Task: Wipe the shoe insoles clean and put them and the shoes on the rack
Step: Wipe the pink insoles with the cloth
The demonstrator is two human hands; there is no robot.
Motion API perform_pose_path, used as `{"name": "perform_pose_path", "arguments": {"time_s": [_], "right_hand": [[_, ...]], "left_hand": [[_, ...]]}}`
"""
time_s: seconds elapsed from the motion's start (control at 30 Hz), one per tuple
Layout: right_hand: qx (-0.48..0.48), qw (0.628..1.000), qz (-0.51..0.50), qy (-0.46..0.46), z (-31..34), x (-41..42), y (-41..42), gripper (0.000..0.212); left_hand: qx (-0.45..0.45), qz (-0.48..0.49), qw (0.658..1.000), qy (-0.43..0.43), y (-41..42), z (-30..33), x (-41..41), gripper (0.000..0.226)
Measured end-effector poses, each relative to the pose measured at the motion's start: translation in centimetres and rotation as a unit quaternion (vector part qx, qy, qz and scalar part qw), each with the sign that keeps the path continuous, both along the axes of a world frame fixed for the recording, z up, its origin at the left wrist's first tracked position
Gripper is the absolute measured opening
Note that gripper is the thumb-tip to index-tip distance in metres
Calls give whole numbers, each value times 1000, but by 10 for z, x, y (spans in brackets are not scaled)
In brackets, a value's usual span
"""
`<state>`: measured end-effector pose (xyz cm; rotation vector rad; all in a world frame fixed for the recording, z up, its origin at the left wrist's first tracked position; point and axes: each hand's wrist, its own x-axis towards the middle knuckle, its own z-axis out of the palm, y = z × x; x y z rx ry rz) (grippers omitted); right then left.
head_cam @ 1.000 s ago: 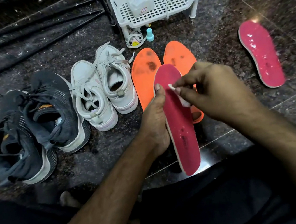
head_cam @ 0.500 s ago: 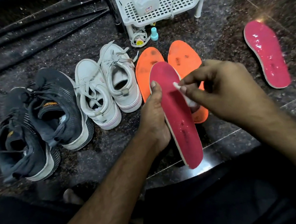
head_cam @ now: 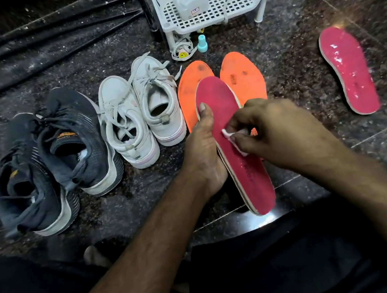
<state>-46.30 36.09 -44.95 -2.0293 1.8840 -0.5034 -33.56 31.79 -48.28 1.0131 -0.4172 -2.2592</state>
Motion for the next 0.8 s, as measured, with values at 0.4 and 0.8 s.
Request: {"name": "perform_pose_path", "arguments": {"time_s": [0.4, 0.8], "right_hand": [[1, 1000, -2, -2, 2, -18, -7, 29], [-34, 999, -27, -30, -9, -8, -16, 22]], "left_hand": [[-15, -14, 1000, -2, 0, 5, 3, 72], [-50, -93, 993, -52, 8, 8, -3, 72]]}}
